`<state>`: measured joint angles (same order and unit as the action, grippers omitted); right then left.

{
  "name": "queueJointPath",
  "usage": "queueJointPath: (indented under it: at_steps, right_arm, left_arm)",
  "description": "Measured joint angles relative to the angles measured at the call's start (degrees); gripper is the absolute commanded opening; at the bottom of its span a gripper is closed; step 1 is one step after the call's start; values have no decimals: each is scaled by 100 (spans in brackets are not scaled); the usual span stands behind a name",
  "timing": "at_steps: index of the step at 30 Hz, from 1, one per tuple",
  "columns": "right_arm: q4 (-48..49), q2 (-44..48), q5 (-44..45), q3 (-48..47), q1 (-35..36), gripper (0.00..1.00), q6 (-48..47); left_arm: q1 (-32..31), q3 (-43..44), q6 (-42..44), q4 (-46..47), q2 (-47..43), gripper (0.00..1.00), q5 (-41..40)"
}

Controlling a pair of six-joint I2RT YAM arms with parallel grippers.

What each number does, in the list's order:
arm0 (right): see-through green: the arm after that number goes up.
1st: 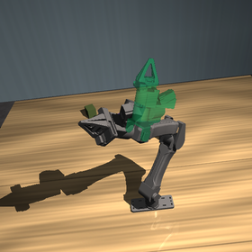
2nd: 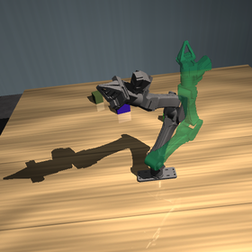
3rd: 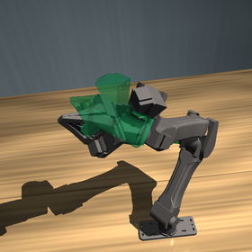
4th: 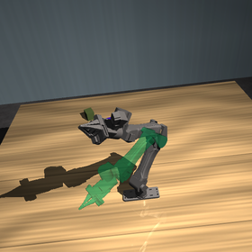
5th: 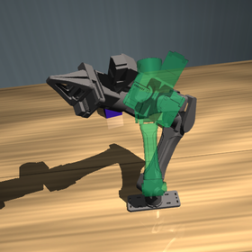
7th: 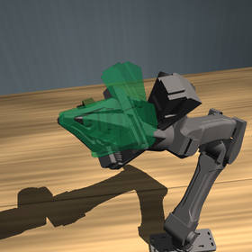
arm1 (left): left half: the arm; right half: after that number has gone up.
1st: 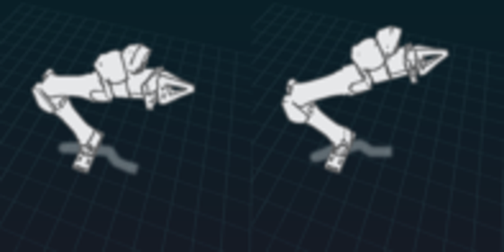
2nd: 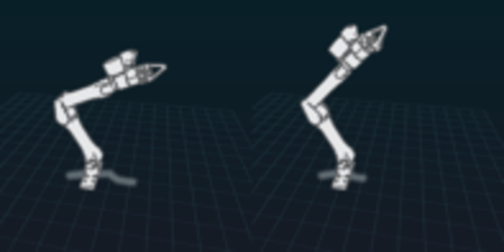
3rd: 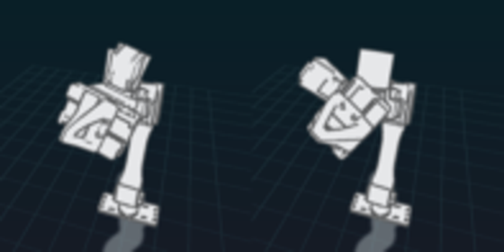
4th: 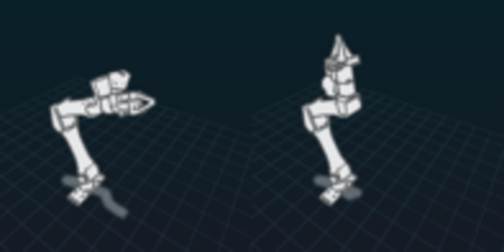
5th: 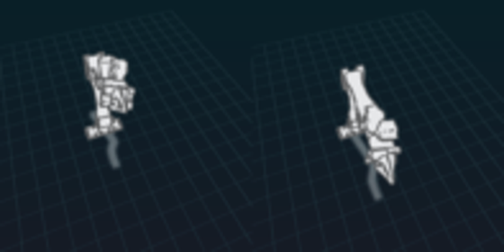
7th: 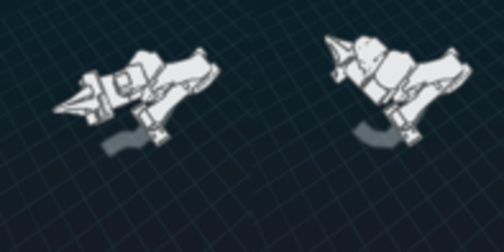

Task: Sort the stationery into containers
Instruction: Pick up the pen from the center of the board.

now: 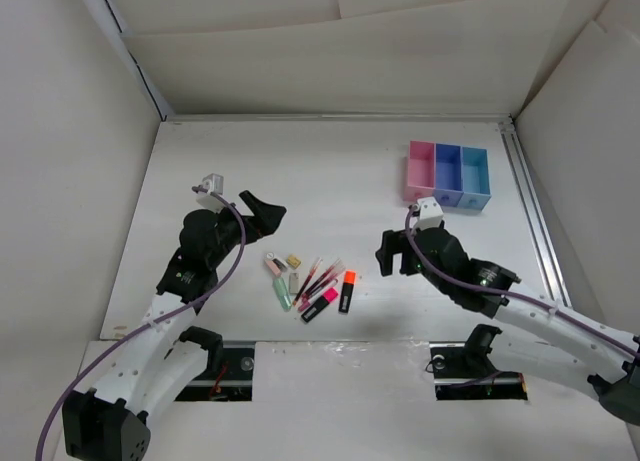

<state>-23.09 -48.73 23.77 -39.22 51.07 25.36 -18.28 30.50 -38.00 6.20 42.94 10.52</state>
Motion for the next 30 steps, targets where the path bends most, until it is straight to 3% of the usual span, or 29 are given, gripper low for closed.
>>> queueJointPath:
  at_steps: [3, 4, 5, 7, 8, 9, 11, 13, 15, 16, 17, 18, 19, 21, 22, 26, 30]
  right_arm:
    - [11, -103, -94, 0, 0, 83, -9]
    - [9, -136, -131, 2, 0, 78, -11]
    - [11, -160, -166, 2, 0, 58, -15]
    - [17, -195, -245, 2, 0, 39, -22]
    - [24, -205, -286, 2, 0, 17, -24]
    - [26, -221, -328, 2, 0, 9, -35]
    - [52, -269, -424, 2, 0, 0, -7]
    - [72, -378, -503, 2, 2, 0, -7]
    - [133, -575, -603, 2, 33, 7, -2]
    - [179, -691, -634, 2, 61, 10, 4]
    - [254, -841, -667, 2, 120, 14, 22]
    - [317, -1008, -697, 2, 184, 20, 33]
    - [387, -1185, -739, 2, 258, 39, 57]
    - [527, -1539, -778, 2, 424, 48, 103]
    - [568, -1709, -809, 2, 505, 58, 122]
    - [756, -2337, -817, -7, 800, 67, 282]
    - [844, -2859, -772, -98, 1025, 65, 415]
  left_arm:
    - [2, 0, 24, -4, -7, 88, 0]
    - [0, 0, 33, -11, -9, 75, -4]
    - [0, 0, 39, -11, -33, 63, -7]
    - [2, 0, 37, -46, -109, 33, -24]
    - [0, 0, 74, -61, -168, 12, -46]
    - [0, 0, 35, -79, -210, 1, -52]
    - [0, 0, 107, -157, -289, 0, -98]
    - [0, 0, 111, -267, -304, 0, -116]
    - [2, 0, 114, -402, -304, 0, -107]
    - [2, 0, 118, -481, -306, 2, -96]
    - [0, 0, 125, -553, -315, 11, -81]
    - [0, 0, 146, -627, -328, 13, -48]
    - [0, 0, 153, -697, -350, 15, -13]
    - [0, 0, 155, -822, -437, 21, 87]
    - [0, 0, 155, -887, -498, 23, 131]
    - [0, -15, 160, -1097, -802, 31, 256]
    - [0, -52, 146, -1226, -979, 32, 251]
